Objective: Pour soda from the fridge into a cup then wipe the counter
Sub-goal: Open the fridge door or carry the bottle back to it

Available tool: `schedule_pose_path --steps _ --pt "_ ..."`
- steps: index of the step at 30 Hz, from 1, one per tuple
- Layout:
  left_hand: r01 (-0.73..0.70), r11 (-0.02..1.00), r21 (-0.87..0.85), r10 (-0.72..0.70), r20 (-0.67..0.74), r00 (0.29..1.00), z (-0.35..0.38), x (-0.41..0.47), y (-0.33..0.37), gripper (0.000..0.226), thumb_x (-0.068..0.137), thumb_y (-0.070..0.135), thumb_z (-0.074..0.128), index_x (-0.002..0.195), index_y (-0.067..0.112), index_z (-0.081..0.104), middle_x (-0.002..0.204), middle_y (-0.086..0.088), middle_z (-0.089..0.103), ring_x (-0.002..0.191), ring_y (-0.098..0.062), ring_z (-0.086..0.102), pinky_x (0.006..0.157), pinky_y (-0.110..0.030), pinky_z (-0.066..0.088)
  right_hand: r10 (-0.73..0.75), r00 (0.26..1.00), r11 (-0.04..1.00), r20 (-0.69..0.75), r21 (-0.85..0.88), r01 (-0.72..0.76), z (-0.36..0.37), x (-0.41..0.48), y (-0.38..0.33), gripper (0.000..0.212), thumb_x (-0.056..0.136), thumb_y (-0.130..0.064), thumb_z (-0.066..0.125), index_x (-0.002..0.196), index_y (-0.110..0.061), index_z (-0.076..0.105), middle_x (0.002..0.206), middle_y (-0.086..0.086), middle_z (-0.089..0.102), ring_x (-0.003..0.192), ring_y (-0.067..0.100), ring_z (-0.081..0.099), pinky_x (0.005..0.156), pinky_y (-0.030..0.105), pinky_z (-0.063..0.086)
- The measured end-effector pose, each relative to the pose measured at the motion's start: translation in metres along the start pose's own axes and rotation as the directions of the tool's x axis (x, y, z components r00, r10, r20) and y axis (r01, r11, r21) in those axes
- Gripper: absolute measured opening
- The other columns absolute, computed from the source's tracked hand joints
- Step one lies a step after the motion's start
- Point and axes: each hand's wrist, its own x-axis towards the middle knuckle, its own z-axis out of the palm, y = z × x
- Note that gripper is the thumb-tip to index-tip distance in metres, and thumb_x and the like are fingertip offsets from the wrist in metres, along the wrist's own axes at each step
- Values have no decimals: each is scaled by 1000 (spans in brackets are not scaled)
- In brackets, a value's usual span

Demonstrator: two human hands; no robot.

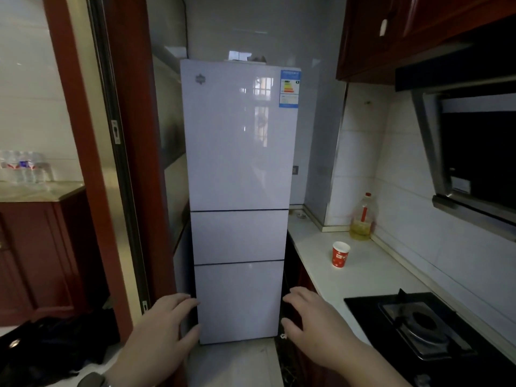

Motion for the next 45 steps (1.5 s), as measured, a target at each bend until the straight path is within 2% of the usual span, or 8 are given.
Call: schedule_pose_path --steps 3,11,16,21,25,33,41,45 --pt "3 1000 4 -3 48 999 14 32 -5 55 87 60 48 139 39 47 129 21 48 124 -1 40 94 -16 32 -6 1000 1000 -2 -11 6 3 31 18 54 94 -51 44 143 -31 39 149 -16 31 133 4 33 110 28 33" --pt "-6 996 85 3 33 999 43 133 -3 53 91 58 49 141 42 40 139 20 42 132 -2 35 109 -20 29 -50 998 999 -24 -22 50 -1 132 85 50 95 -45 42 140 -25 44 139 -13 41 125 9 41 102 29 39" --pt "48 987 156 -53 32 998 53 202 10 53 88 55 57 138 41 47 140 18 45 132 -5 39 108 -23 31 -87 996 996 5 -6 87 -15 193 130 46 97 -40 41 139 -24 45 138 -10 43 123 11 43 102 29 39" --pt "80 977 199 -76 -24 997 63 261 14 52 88 54 56 137 38 49 137 18 47 129 -7 41 107 -24 34 -128 990 992 -60 10 129 -36 253 173 42 97 -42 42 135 -26 47 133 -13 45 118 8 44 97 26 39" --pt "125 974 190 -130 15 991 78 285 3 53 84 56 54 134 37 54 136 14 51 127 -10 46 104 -25 37 -126 992 991 -26 40 127 -30 283 190 41 96 -44 44 134 -28 48 133 -15 45 118 6 45 98 26 40" --pt "188 980 67 -188 4 982 92 335 -42 48 90 51 57 135 38 48 127 27 37 127 -4 39 105 -20 32 -166 985 985 37 61 164 -4 365 185 40 96 -43 44 131 -25 51 132 -13 46 113 9 49 95 28 43" --pt "209 978 19 -208 -26 978 97 418 -127 45 91 45 59 134 33 52 133 18 47 126 -7 43 105 -23 36 -201 977 979 68 41 199 28 466 147 43 97 -44 43 135 -25 48 134 -12 44 117 11 46 99 29 40" --pt "200 980 -10 -200 -1 980 102 463 -180 49 85 59 49 128 36 55 128 20 51 118 -4 47 99 -22 41 -197 978 980 70 10 197 36 524 125 45 96 -44 45 137 -25 48 137 -10 45 121 11 45 102 28 38"
